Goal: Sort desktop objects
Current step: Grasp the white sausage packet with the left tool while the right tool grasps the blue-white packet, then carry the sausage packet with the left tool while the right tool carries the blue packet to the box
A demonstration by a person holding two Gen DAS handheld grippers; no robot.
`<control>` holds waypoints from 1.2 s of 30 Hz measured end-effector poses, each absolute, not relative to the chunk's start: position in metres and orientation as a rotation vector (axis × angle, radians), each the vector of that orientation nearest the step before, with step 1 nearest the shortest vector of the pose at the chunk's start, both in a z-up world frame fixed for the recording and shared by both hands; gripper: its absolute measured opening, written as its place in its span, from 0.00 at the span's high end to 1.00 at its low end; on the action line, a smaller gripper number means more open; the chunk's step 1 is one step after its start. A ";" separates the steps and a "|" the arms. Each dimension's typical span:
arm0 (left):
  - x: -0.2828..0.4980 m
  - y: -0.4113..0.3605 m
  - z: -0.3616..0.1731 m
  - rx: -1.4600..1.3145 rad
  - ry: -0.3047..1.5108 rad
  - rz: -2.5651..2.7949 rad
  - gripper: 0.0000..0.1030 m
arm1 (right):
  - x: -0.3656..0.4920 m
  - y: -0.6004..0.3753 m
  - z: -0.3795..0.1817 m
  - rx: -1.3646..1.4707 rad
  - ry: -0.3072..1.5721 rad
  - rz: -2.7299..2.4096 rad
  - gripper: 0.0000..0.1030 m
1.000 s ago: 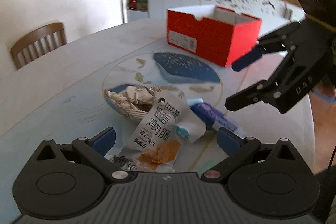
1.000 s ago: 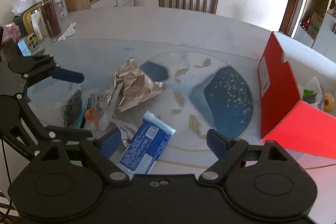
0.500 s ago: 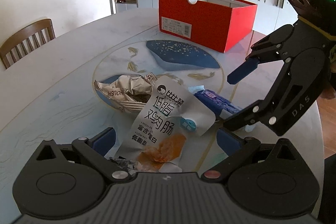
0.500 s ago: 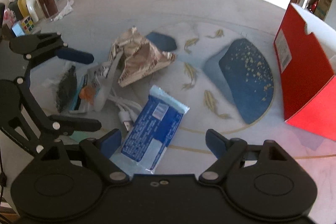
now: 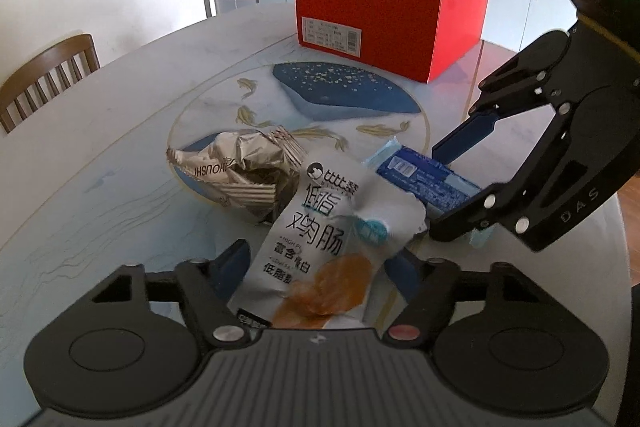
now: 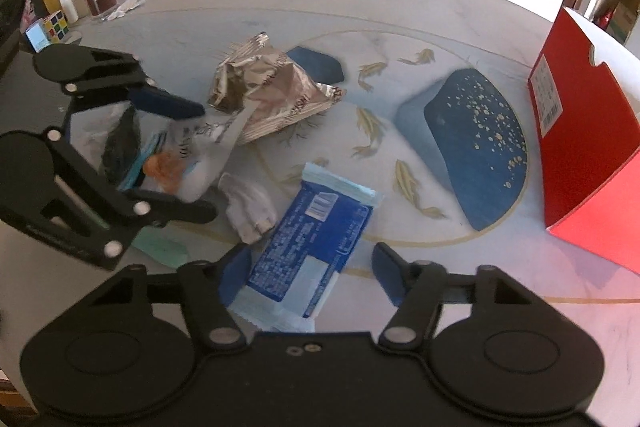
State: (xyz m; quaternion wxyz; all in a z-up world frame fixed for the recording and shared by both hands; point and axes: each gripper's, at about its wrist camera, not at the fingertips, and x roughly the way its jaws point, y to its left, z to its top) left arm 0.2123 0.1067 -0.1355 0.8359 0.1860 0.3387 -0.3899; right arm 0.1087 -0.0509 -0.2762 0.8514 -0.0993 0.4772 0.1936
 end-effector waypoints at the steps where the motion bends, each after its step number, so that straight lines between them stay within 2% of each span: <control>1: 0.211 0.106 -0.136 0.402 0.713 -0.825 0.31 | 0.108 -0.050 -0.276 -0.211 1.002 0.409 0.45; 6: 0.210 0.102 -0.133 0.403 0.706 -0.830 0.37 | 0.108 -0.052 -0.274 -0.204 0.995 0.405 0.61; 9: 0.209 0.100 -0.131 0.406 0.710 -0.832 0.39 | 0.108 -0.053 -0.274 -0.201 0.996 0.399 0.63; 36: 0.192 0.096 -0.095 0.355 0.689 -0.783 0.42 | 0.102 -0.076 -0.241 -0.156 0.917 0.350 0.64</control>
